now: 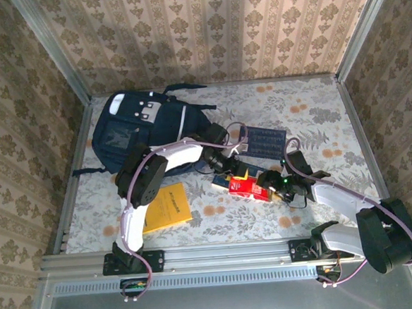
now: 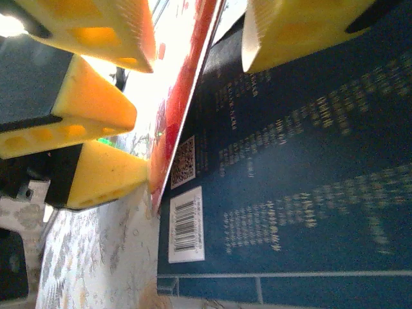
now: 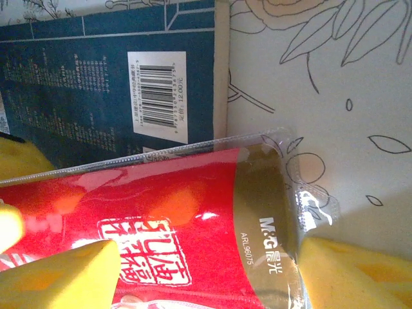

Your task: Pack the student bag

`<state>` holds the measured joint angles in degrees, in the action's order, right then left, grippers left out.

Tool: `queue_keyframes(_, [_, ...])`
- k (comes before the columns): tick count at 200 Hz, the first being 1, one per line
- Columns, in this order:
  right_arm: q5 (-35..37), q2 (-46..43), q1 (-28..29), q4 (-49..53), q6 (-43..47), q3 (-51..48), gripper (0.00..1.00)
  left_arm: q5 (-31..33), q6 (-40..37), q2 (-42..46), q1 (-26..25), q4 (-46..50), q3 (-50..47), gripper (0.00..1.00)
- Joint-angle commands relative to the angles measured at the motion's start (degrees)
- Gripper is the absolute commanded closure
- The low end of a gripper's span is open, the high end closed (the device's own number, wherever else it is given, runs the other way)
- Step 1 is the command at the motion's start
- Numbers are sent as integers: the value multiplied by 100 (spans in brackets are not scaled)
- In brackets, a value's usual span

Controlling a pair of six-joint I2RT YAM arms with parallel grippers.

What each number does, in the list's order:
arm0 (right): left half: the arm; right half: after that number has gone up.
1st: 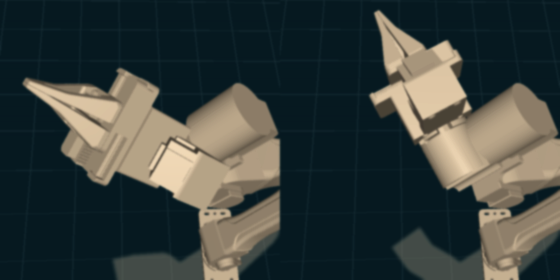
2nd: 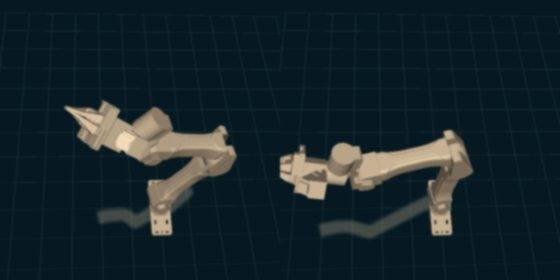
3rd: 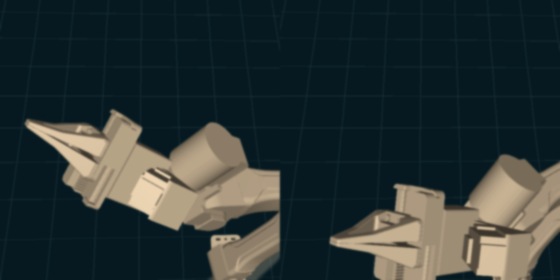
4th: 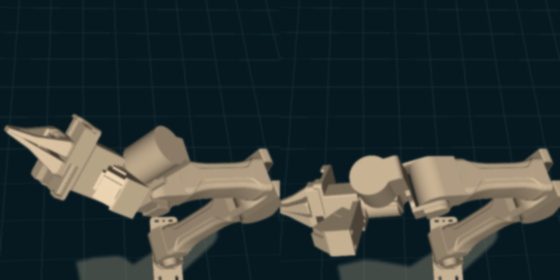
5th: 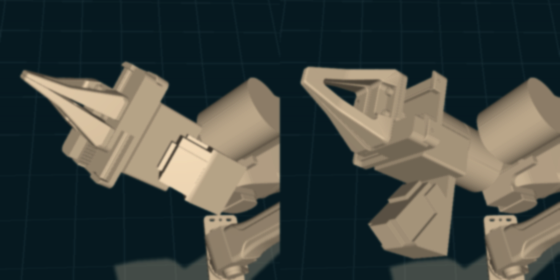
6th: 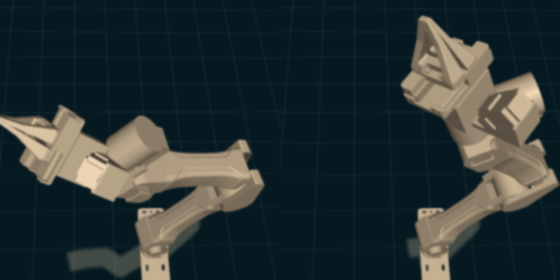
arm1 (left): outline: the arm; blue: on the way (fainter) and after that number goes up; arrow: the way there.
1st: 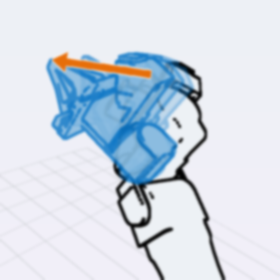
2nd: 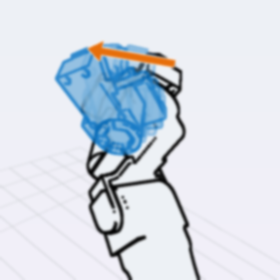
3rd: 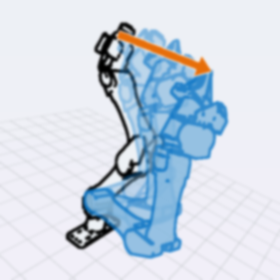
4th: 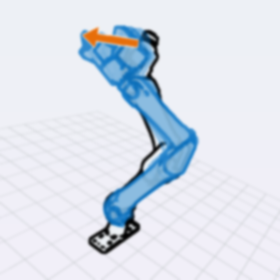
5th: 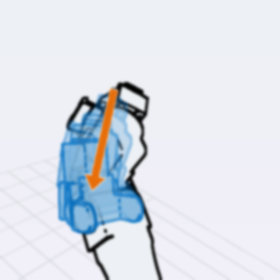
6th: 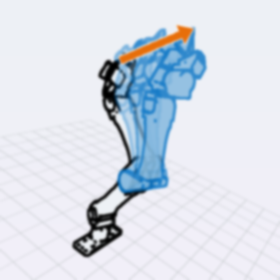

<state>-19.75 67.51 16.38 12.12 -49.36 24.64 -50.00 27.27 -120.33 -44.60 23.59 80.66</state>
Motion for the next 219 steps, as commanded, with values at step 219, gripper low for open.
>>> queue_keyframes(219, [-1853,-1828,-230,-260,956,1476,18,-1575,215,3394,1029,-1787,-1466,100])
